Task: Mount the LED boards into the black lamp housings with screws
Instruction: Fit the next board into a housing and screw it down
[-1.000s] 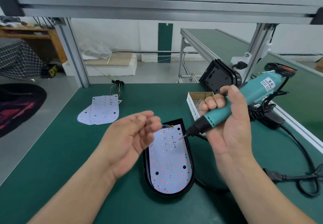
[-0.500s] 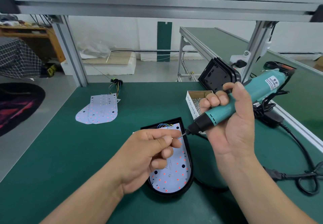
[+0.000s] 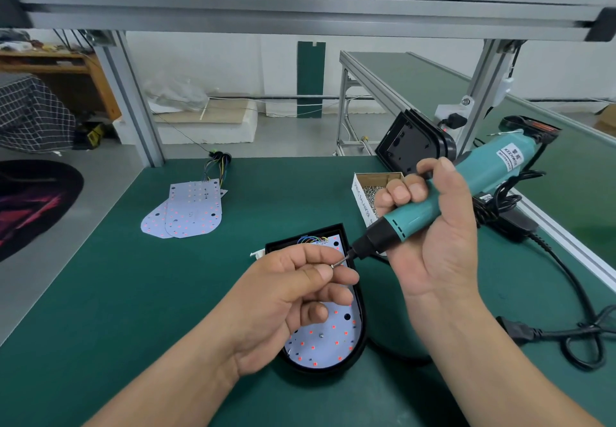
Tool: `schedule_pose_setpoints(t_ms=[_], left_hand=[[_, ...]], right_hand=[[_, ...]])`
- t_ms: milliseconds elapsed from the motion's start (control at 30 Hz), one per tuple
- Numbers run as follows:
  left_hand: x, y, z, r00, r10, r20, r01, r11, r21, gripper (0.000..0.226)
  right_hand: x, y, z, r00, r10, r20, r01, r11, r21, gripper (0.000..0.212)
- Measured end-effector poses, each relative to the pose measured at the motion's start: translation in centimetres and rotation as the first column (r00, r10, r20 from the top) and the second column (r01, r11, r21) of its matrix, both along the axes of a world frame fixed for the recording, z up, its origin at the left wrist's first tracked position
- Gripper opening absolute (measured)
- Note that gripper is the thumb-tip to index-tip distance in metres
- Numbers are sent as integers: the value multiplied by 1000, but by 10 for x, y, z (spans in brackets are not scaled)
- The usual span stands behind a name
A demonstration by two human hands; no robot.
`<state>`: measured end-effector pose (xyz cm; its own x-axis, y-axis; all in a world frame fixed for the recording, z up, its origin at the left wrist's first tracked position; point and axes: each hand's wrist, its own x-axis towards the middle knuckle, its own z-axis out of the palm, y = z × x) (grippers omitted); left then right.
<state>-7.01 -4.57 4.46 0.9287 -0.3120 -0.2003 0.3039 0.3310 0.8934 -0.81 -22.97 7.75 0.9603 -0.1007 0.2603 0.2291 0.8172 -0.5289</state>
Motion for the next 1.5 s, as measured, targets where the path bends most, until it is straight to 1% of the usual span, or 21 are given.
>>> schedule_pose_setpoints(t_ms=[133,300,567,733,967,1200,1267,1300,1400,1500], left_hand=[[0,0,1,1000,11,7,-11,1000,-6,20],[-1,1,0,998,14,69,-19,997,69,19],[-1,-1,-2,996,-7,85,1,997,72,22],[-1,0,-3,995,5,98,-12,997,79,21],[-1,-1,-4,987,38,153,-58,990,125,22],[-1,-1,-3,988,39,147,-53,995,90,22],[-1,-2,-3,985,49,165,-70,990,126,23],[-1,-2,-3,980,59,192,-92,981,169,23],[-3,-4,-3,943,95,320,-203,923,326,26],[-5,-7,-6,910,112,399,-287,864,413,32]], right_hand=[[0,1,0,1000,-2,1,2,1000,-7,17],[-2,2,0,1000,7,0,-7,1000,-4,17],[-1,0,0,1000,0,-11,0,1000,8,18],[-1,0,0,1000,5,-8,-5,1000,-7,17],[0,2,1,1000,-6,-18,5,1000,-30,17],[1,1,1,999,-13,-42,12,1000,-27,17],[1,1,2,999,-8,-31,7,999,-43,17],[1,1,2,1000,-4,-20,3,999,-54,17],[1,3,0,1000,4,-4,-4,997,-75,16],[2,6,-3,999,-21,-40,17,996,-90,20]])
